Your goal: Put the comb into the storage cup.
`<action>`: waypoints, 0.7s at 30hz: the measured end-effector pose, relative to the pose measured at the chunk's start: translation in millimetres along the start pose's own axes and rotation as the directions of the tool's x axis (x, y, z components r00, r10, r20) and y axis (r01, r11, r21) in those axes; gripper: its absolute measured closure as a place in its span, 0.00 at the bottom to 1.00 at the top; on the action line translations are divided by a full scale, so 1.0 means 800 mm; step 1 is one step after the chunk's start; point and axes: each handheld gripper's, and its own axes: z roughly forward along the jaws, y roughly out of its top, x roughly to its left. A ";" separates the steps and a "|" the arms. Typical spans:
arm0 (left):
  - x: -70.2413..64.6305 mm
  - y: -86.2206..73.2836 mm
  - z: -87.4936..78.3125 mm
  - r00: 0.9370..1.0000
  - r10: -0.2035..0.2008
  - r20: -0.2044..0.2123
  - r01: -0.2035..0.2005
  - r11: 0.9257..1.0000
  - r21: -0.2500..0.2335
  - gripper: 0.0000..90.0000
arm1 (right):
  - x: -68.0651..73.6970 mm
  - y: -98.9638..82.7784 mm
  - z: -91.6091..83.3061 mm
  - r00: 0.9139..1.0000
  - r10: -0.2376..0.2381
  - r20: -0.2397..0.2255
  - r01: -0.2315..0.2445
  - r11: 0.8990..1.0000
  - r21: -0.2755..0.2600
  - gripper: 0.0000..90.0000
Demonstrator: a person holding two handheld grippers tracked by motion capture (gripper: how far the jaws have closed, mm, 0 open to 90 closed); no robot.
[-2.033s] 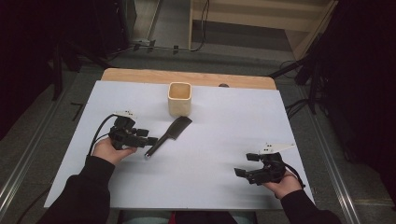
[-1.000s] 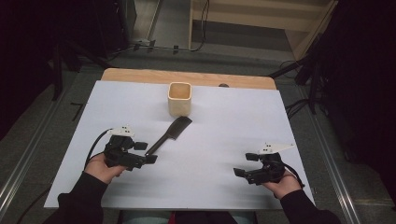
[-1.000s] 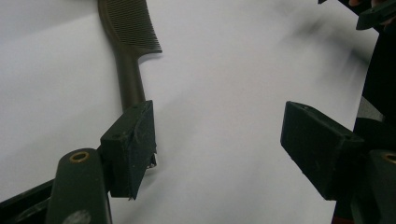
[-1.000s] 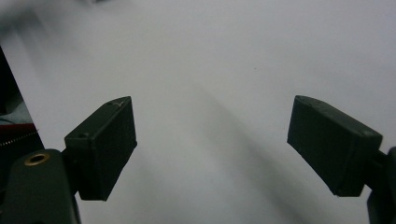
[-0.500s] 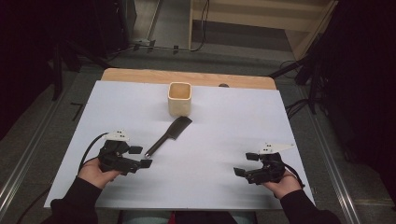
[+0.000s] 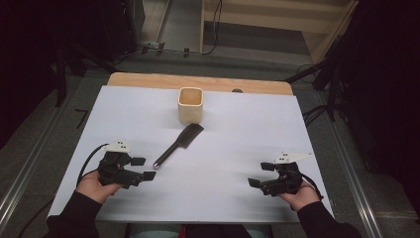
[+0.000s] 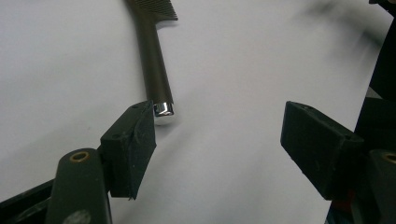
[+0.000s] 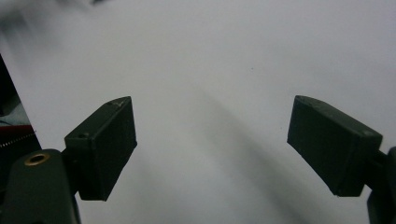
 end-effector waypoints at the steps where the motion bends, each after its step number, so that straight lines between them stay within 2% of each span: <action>1: 0.000 0.000 0.001 1.000 0.000 0.000 0.000 1.000 0.001 0.30 | 0.000 0.000 0.000 1.000 0.001 -0.001 -0.001 1.000 0.000 0.15; 6: 0.001 0.002 0.000 1.000 -0.008 0.007 0.008 1.000 0.007 0.30 | -0.001 0.000 0.000 1.000 -0.001 0.001 0.001 1.000 0.004 0.15; 9: 0.002 0.006 -0.001 1.000 -0.008 -0.005 0.008 1.000 0.003 0.30 | -0.002 0.000 0.000 1.000 -0.002 0.002 0.002 1.000 0.002 0.15; 10: 0.003 0.008 0.000 1.000 -0.011 -0.010 0.011 1.000 -0.001 0.26 | -0.002 -0.001 0.000 1.000 -0.002 0.000 0.002 1.000 0.001 0.15; 17: 0.010 0.031 0.009 1.000 -0.011 -0.023 0.010 1.000 -0.016 0.26 | -0.002 0.000 0.001 1.000 0.000 0.003 0.000 1.000 0.003 0.15; 21: 0.014 0.043 0.018 0.999 -0.002 -0.039 0.002 1.000 -0.008 0.26 | -0.002 -0.001 0.001 1.000 0.002 0.002 -0.002 1.000 0.004 0.15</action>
